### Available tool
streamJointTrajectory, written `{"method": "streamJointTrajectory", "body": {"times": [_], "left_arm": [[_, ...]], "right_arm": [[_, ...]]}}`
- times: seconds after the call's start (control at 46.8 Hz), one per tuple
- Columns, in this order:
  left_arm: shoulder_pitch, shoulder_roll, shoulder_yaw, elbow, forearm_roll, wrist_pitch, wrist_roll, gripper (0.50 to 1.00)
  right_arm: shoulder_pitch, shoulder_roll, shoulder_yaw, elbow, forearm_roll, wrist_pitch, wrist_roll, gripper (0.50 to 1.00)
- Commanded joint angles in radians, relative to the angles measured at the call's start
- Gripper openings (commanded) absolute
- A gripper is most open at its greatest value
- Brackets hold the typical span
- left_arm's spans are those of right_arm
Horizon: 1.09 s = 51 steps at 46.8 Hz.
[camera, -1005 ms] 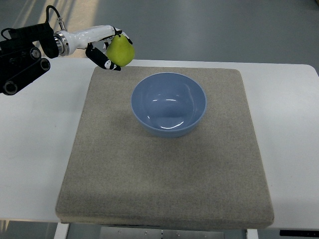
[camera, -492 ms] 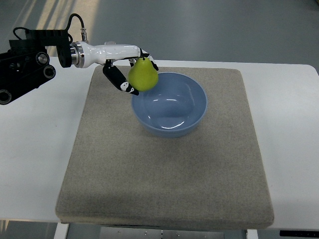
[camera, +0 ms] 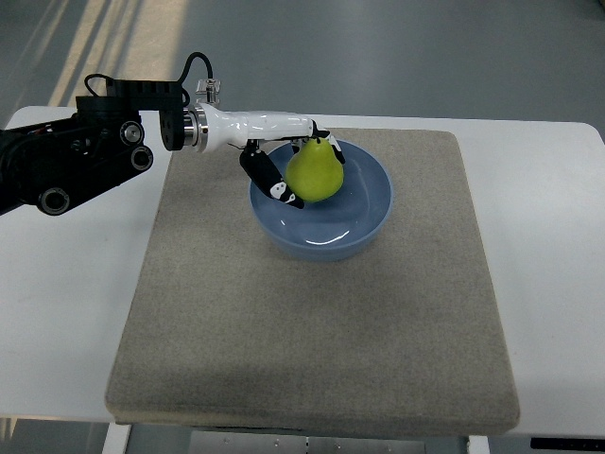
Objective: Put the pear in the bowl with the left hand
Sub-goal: 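Open the left hand to release the pear into the bowl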
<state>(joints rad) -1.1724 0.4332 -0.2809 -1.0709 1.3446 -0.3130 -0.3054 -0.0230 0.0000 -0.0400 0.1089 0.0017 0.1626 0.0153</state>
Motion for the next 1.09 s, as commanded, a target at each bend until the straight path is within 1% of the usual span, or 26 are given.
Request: {"method": "streamJointTrajectory", "body": {"times": [0.0,0.171,0.235,0.257,0.299,0.321,0.364,0.428,0.449,0.663,0.77,0.941,1.07], "left_arm": [[0.007,-0.011,0.005,0.003,0.002,0.000,0.000,0.767],[0.011,-0.013,0.005,0.005,0.002,0.000,0.000,0.767],[0.013,-0.011,0.005,0.005,0.002,0.000,0.000,0.776],[0.013,-0.011,0.005,0.005,0.004,0.000,0.000,0.797],[0.013,-0.013,0.005,0.006,0.002,0.000,0.000,0.889],[0.014,-0.013,0.005,0.008,0.002,0.000,0.000,0.921],[0.014,-0.013,0.005,0.009,0.002,0.000,0.000,0.956],[0.014,-0.011,0.005,0.011,0.002,0.002,0.000,0.977],[0.014,-0.011,0.005,0.011,0.001,0.002,0.002,0.992],[0.014,-0.011,0.000,0.031,-0.038,0.003,0.002,0.994],[0.013,-0.005,-0.008,0.031,-0.108,0.003,0.002,0.994],[0.008,0.013,-0.011,0.040,-0.350,0.003,0.002,0.994],[0.008,0.022,-0.009,0.084,-0.579,0.003,0.002,0.994]], "right_arm": [[0.000,0.000,0.000,0.000,0.000,0.000,0.000,0.926],[0.000,0.000,0.000,0.000,0.000,0.000,0.000,0.924],[0.000,0.000,0.000,0.000,0.000,0.000,0.000,0.926],[0.000,0.000,0.000,0.000,0.000,0.000,0.000,0.926],[0.000,0.000,0.000,0.000,0.000,0.000,0.000,0.926],[0.000,0.000,0.000,0.000,0.000,0.000,0.000,0.926],[0.000,0.000,0.000,0.000,0.000,0.000,0.000,0.926],[0.000,0.000,0.000,0.000,0.001,0.000,0.000,0.926],[0.000,0.000,0.000,0.000,0.001,0.000,0.000,0.926],[0.000,0.000,0.000,0.000,0.000,0.000,0.000,0.926],[0.000,0.000,0.000,0.000,0.000,0.000,0.000,0.926],[0.000,0.000,0.000,0.000,0.000,0.000,0.000,0.926],[0.000,0.000,0.000,0.000,0.000,0.000,0.000,0.926]]}}
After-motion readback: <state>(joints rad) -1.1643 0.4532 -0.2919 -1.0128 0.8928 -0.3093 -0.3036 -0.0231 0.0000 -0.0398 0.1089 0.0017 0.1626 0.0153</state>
